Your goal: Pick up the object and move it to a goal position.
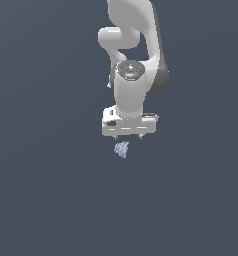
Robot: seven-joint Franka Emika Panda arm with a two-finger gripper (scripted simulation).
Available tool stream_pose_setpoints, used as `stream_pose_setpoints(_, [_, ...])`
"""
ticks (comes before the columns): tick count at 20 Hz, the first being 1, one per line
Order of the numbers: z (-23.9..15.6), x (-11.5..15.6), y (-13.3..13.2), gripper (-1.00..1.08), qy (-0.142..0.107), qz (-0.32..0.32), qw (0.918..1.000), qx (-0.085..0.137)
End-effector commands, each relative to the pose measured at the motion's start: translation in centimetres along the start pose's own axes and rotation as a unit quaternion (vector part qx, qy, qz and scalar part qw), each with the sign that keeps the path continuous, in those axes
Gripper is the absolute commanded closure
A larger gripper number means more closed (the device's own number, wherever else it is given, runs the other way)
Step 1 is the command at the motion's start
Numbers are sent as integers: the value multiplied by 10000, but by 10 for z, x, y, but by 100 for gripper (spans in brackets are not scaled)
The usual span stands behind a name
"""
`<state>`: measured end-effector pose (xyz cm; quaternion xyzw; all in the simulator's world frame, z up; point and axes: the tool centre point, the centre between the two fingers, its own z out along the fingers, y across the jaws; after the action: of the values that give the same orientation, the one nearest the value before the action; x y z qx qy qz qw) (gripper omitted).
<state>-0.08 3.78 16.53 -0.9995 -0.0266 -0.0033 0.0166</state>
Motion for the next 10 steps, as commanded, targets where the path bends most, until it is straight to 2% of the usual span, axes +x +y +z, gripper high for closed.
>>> stream_pose_setpoints(1, [7,-2,2,-92,-7,143,9999,-10])
stream_pose_setpoints(10, [48,-12,17,-92,-16,1033,9946,-97])
